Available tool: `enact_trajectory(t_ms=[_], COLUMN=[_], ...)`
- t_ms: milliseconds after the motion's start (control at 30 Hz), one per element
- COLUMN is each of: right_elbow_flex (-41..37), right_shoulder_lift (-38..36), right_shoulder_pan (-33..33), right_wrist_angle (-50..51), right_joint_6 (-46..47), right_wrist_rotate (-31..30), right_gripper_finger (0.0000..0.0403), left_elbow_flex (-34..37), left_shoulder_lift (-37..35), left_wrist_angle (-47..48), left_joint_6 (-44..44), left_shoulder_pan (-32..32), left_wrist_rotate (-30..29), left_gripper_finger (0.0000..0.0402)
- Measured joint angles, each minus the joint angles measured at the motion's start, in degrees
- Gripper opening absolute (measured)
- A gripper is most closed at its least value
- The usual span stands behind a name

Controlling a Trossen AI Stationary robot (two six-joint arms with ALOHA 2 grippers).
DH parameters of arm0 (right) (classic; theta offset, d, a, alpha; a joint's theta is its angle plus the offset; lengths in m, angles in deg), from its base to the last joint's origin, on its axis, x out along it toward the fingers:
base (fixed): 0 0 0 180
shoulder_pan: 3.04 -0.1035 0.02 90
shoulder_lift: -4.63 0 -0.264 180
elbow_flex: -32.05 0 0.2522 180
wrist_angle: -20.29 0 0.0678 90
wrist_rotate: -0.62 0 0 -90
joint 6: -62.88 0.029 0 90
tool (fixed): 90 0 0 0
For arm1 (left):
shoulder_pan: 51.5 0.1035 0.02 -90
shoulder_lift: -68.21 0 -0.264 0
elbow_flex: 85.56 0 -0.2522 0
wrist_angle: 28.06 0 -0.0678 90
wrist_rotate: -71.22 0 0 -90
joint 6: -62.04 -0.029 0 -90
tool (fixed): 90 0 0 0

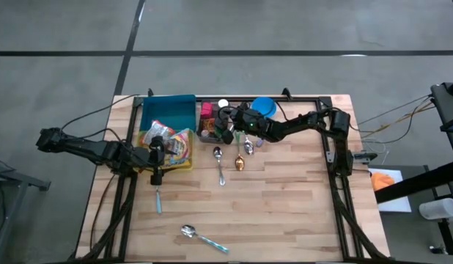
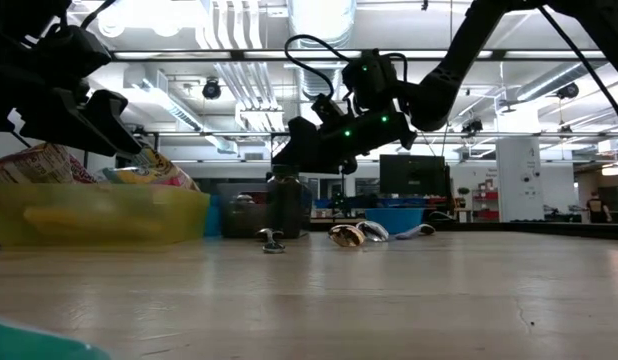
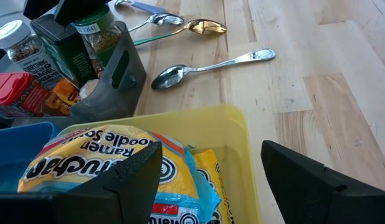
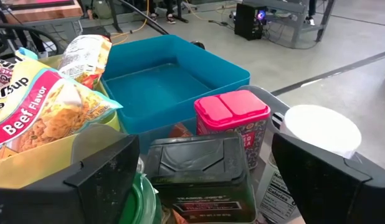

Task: Pick & Place Food Item
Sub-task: Put the purple spoon into the blue bin

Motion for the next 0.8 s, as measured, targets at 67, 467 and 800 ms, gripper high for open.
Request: enact_trajectory(t_ms=[67,467,800], right_elbow_flex=[0.0,-0.13,-0.2], right_shoulder_lift=[0.0,-0.65,-3.59], right_shoulder_pan=[-0.02,-0.11,-0.22], right_wrist_angle=[-0.25,-3.24,-3.83], right_joint_6=[-0.33,-3.1,-5.97], right_wrist_rotate=[0.02,0.82,0.91], right_gripper_finger=[0.0363,0.0363,0.0363], left_elbow_flex=[0.0,0.0,0.0], left_shoulder_lift=[0.0,0.0,0.0], left_wrist_angle=[-0.02,-0.02,0.0], left_joint_6=[0.0,0.0,-0.02], left_shoulder_pan=[0.0,0.01,-0.01], left_wrist_rotate=[0.0,0.0,0.0], left_gripper_finger=[0.0271,0.0271,0.0271])
